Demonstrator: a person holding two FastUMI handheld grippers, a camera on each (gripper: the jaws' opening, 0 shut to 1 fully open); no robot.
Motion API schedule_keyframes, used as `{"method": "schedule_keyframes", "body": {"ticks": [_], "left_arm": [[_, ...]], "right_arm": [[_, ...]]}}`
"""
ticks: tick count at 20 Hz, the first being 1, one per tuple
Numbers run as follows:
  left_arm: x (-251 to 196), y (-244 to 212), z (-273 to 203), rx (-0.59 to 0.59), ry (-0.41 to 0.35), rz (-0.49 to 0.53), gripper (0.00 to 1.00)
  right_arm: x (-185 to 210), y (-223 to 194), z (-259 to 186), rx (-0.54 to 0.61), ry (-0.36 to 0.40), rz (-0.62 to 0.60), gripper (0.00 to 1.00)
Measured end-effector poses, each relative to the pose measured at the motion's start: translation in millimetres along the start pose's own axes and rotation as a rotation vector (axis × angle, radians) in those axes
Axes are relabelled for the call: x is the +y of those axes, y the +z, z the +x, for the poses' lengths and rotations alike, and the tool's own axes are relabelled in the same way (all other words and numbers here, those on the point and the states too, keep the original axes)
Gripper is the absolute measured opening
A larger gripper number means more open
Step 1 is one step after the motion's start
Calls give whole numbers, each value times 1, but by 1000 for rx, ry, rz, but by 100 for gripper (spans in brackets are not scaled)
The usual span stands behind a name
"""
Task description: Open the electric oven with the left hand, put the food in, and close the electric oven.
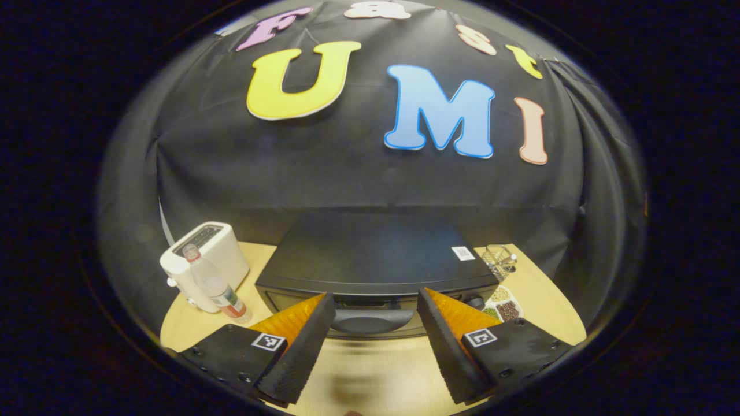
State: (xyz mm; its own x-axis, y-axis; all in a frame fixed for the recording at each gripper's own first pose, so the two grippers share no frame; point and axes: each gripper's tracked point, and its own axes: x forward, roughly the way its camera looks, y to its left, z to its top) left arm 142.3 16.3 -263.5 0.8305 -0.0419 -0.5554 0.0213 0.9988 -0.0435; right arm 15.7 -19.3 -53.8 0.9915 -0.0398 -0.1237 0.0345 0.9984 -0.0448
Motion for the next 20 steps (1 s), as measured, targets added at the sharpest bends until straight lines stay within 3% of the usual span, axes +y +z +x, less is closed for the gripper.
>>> {"method": "schedule_keyframes", "body": {"ticks": [1,3,7,8,9,11,17,20], "left_arm": [[2,-8,6,13,8,10,92],[4,-18,22,48,10,10,100],[6,-18,34,41,34,67,96],[6,-21,35,37,35,88,100],[6,-21,33,27,35,92,92],[6,-23,31,33,30,61,100],[5,-45,4,56,22,67,97],[5,-63,-10,75,22,74,100]], "right_arm": [[0,-2,1,7,-3,-5,96],[1,-1,1,8,-5,-11,96],[2,-1,-1,0,-16,-24,96],[2,-2,-2,4,-19,-23,96],[2,-4,-3,9,-21,-21,96],[3,-8,-6,17,-23,-13,96],[9,-3,-13,-2,-14,-7,96],[11,-1,-16,-7,-2,-8,96]]}}
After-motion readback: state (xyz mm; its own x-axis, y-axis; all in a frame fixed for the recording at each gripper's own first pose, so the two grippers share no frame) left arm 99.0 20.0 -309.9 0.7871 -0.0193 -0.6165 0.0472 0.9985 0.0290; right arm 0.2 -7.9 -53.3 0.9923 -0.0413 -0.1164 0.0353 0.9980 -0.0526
